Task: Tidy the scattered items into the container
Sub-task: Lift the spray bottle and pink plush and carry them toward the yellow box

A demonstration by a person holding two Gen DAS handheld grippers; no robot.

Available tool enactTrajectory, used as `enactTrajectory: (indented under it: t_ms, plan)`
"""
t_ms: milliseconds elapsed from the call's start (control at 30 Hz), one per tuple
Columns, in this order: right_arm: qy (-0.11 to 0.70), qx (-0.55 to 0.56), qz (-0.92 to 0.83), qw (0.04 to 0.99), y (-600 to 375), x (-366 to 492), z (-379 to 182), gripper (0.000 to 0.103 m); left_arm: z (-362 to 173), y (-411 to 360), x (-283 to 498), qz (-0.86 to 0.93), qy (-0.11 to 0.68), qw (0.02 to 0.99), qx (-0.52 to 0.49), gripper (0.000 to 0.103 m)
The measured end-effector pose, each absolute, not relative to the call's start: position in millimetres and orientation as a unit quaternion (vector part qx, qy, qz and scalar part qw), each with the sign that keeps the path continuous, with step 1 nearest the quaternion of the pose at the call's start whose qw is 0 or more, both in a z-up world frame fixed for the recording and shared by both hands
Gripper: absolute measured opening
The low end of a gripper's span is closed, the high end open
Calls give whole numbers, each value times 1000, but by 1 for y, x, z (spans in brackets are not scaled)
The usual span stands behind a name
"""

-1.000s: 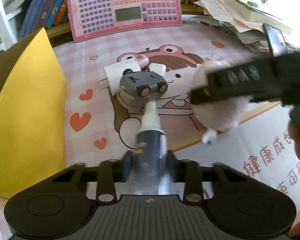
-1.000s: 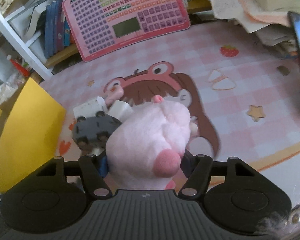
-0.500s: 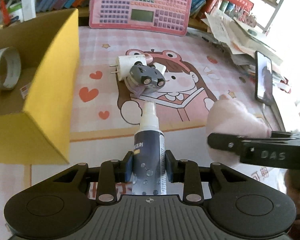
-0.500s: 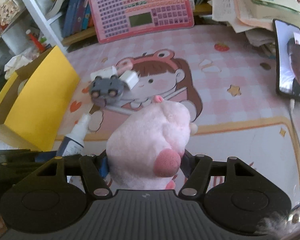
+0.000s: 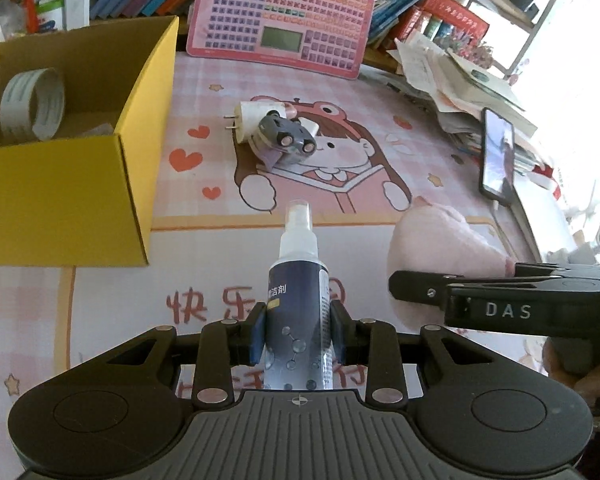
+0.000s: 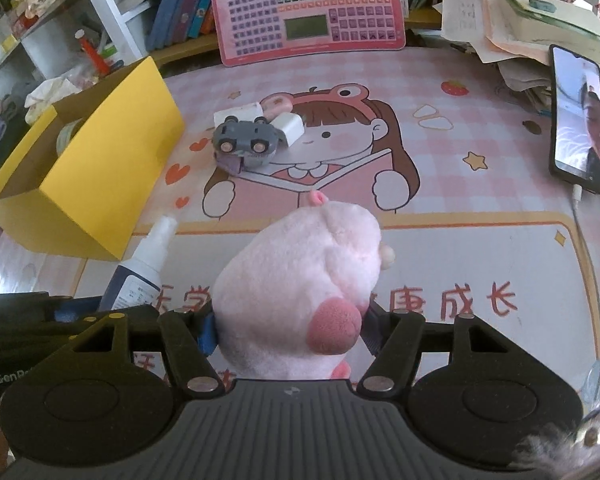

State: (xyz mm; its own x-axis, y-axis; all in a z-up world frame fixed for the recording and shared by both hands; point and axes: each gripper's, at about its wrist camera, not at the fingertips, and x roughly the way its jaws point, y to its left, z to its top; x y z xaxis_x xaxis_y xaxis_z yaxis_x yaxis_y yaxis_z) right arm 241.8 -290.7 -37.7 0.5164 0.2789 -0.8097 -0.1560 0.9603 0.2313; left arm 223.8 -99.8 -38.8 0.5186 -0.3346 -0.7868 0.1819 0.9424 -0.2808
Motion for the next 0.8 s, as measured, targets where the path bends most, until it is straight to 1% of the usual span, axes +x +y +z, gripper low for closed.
enactTrajectory:
  t_ms: [133, 333, 500, 800]
  plan:
    - [495, 76, 134, 855, -281, 228, -39, 64, -37, -88, 211, -163, 462, 867, -91, 31]
    - [478, 68, 116, 868, -258, 198, -28, 64, -36, -62, 190, -183, 457, 865, -94, 31]
    - [481, 78, 132, 864, -229, 166, -26, 63, -35, -26, 164, -197, 465, 855, -120, 31]
    - [474, 75, 136, 867, -167, 117, -19, 64, -28, 42, 123, -195, 461, 855, -137, 31]
